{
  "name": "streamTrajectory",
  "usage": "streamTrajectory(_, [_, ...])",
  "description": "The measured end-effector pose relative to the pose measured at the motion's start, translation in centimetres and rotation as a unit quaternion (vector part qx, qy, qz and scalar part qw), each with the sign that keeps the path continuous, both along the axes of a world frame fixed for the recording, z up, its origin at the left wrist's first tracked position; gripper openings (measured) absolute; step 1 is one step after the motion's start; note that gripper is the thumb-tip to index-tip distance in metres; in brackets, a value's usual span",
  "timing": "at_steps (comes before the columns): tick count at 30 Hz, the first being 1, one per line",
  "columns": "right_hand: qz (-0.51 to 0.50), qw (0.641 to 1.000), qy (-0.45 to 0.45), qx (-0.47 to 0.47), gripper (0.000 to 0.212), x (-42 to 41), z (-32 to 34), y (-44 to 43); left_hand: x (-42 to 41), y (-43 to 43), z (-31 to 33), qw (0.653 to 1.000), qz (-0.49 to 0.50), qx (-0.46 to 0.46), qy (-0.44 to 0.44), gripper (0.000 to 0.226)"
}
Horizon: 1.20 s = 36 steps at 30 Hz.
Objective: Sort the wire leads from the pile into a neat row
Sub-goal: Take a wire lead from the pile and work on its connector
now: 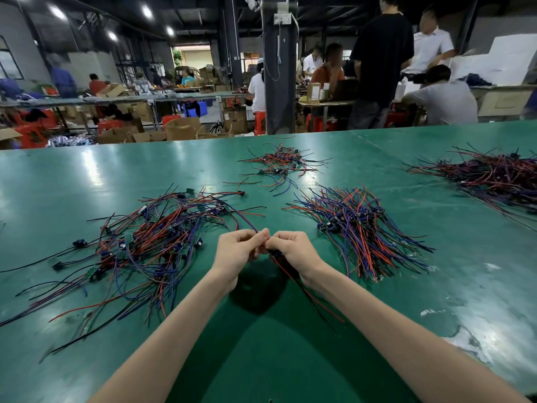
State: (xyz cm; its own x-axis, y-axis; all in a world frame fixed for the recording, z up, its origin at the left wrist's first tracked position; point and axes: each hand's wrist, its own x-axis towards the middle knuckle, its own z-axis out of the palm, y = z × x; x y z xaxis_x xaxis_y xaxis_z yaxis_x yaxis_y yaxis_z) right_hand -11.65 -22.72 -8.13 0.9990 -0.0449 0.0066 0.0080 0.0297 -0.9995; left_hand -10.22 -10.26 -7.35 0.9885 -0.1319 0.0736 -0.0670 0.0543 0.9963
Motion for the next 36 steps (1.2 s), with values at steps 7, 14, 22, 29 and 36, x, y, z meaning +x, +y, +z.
streamTrajectory(7, [0.044, 0.998, -0.007, -0.042, 0.029, -0.4, 0.6, -0.1, 1.8, 2.4, 1.3, 0.99, 0.082, -0.11, 0.04, 0.015])
streamTrajectory(14, [0.101, 0.993, -0.007, -0.057, 0.036, -1.1, 1.1, 0.0, 3.6, 6.0, 1.8, 0.973, 0.158, -0.158, 0.059, 0.01])
streamTrajectory(22, [0.068, 0.997, 0.023, -0.035, 0.028, -0.7, 1.3, -0.6, 3.5, 5.7, 1.9, 0.971, 0.136, -0.177, 0.087, 0.013])
streamTrajectory(29, [0.009, 0.988, 0.033, 0.148, 0.022, 0.1, 1.9, -1.2, 0.8, 2.3, 1.2, 0.992, -0.067, 0.045, 0.098, 0.024])
streamTrajectory(36, [-0.023, 0.988, 0.029, 0.153, 0.021, 0.4, 1.6, -1.5, -0.7, 0.4, 0.3, 0.989, -0.112, 0.096, 0.018, 0.009])
